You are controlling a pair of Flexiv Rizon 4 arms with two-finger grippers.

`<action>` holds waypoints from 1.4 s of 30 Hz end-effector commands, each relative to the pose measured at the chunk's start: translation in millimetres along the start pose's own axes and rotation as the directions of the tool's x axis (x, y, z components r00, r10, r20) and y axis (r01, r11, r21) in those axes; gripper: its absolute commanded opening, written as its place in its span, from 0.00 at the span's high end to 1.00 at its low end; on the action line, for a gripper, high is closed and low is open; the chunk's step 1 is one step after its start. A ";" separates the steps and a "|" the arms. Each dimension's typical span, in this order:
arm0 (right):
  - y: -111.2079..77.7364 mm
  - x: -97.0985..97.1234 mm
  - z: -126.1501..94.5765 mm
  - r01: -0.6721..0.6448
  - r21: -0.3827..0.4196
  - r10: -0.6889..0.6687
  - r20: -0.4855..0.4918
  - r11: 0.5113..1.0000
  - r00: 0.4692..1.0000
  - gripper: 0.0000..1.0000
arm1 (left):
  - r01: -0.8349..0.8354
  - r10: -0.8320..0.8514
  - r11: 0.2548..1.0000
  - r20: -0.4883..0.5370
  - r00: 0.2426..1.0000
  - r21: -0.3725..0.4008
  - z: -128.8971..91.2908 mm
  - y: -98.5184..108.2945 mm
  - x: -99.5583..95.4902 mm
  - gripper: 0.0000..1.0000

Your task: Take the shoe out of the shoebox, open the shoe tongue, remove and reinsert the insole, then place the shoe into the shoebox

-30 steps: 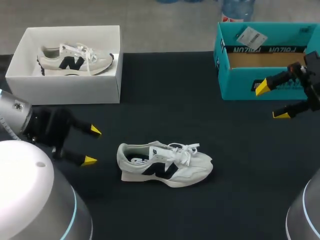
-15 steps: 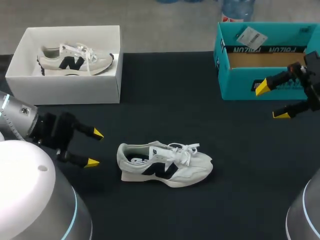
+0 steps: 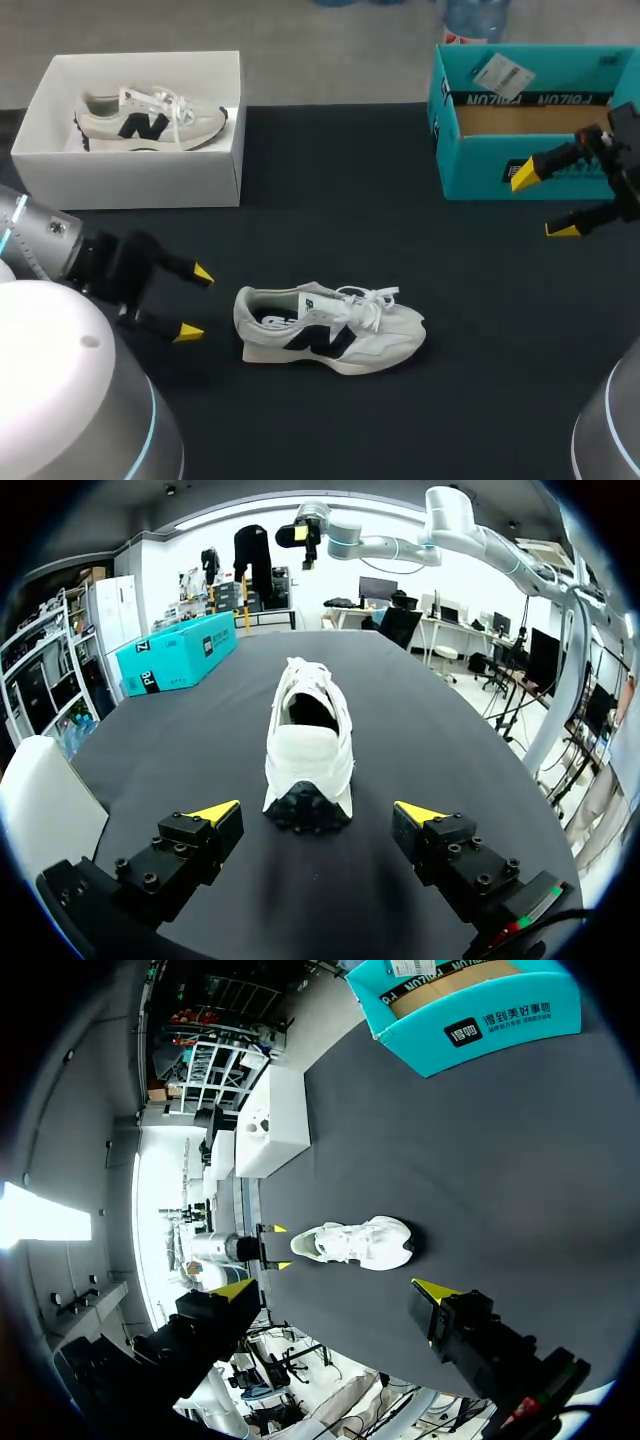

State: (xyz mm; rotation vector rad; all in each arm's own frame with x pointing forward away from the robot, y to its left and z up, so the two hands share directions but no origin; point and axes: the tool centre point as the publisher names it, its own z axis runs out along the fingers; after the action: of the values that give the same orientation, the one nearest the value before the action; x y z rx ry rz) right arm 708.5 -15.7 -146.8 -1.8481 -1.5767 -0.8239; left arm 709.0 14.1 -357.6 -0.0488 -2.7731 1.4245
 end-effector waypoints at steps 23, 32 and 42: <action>-0.5 -0.4 0.7 -0.001 -0.002 0.001 0.002 1.000 1.000 0.00 | 0.062 -0.055 0.994 -0.077 0.995 0.087 40.0 34.3 -13.1 0.00; -0.5 -0.4 0.7 -0.001 -0.002 0.001 0.002 1.000 1.000 0.00 | 0.075 -0.060 0.980 -0.084 0.995 0.182 54.3 29.5 -11.8 0.00; -0.5 -0.4 0.7 -0.001 -0.002 0.001 0.002 1.000 1.000 0.00 | 0.074 -0.051 0.974 -0.112 0.992 0.213 61.5 24.7 -14.8 0.00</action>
State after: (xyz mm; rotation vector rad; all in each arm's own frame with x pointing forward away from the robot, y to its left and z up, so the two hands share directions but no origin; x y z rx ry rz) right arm 708.6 -15.8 -146.8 -1.8483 -1.5765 -0.8240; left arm 718.7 -22.2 -411.6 -0.0164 -2.5066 1.6492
